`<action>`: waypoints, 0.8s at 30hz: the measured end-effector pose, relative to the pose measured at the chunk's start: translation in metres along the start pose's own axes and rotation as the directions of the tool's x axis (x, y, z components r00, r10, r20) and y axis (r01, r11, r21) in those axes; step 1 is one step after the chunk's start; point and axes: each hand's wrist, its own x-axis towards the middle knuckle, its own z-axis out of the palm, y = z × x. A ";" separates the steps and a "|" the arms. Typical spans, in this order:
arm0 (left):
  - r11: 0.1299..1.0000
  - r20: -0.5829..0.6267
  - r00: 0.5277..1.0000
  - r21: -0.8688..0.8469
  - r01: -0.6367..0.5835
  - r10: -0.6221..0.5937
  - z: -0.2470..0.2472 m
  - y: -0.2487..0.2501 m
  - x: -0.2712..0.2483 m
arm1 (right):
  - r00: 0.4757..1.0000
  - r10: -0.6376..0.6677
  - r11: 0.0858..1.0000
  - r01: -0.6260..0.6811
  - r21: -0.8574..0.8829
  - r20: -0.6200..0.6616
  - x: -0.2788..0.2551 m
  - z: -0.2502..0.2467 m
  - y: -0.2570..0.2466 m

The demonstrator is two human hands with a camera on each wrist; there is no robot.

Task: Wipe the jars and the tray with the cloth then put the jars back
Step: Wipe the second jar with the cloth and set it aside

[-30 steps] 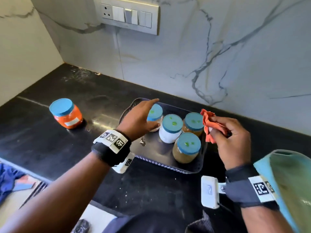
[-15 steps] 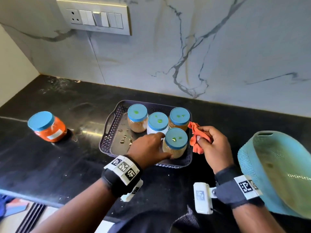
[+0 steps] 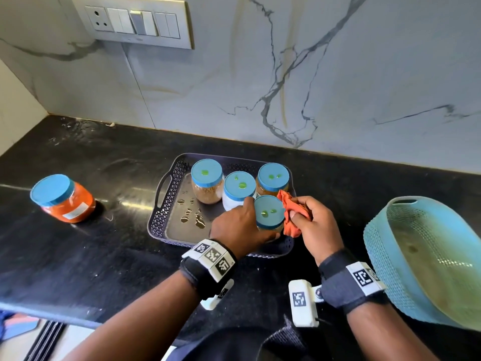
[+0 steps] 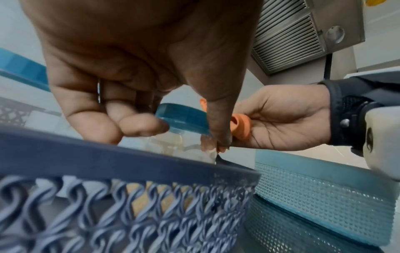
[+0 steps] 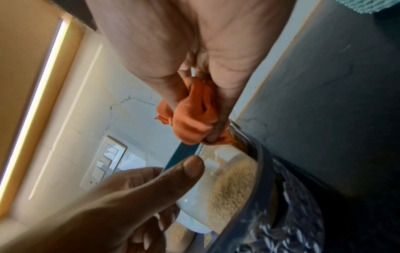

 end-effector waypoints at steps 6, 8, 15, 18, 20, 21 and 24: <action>0.997 -0.081 0.995 -0.057 -0.055 0.050 -0.014 0.000 -0.004 | 0.999 -0.034 0.999 0.034 0.036 -0.002 0.001 -0.003 -0.001; 0.992 -0.170 0.983 -0.095 -0.085 0.068 -0.030 -0.003 -0.011 | 0.997 -0.068 0.994 0.070 0.080 -0.022 0.002 -0.010 -0.008; 0.949 -0.331 0.935 -0.233 -0.214 0.129 -0.097 -0.024 -0.018 | 0.984 -0.113 0.920 0.155 0.361 -0.136 0.012 -0.035 -0.033; 0.884 -0.317 0.942 -0.401 -0.240 0.112 -0.112 -0.026 -0.017 | 0.983 -0.145 0.891 0.180 0.416 -0.114 0.010 -0.029 -0.048; 0.804 -0.303 0.947 -0.533 -0.262 0.108 -0.114 -0.026 -0.016 | 0.984 -0.162 0.876 0.178 0.449 -0.074 0.005 -0.022 -0.057; 0.770 -0.296 0.949 -0.578 -0.270 0.111 -0.112 -0.027 -0.017 | 0.984 -0.172 0.872 0.176 0.456 -0.050 0.001 -0.018 -0.058; 0.678 -0.315 0.940 -0.663 -0.318 0.134 -0.110 -0.023 -0.023 | 0.972 -0.236 0.839 0.196 0.507 0.016 -0.008 -0.014 -0.070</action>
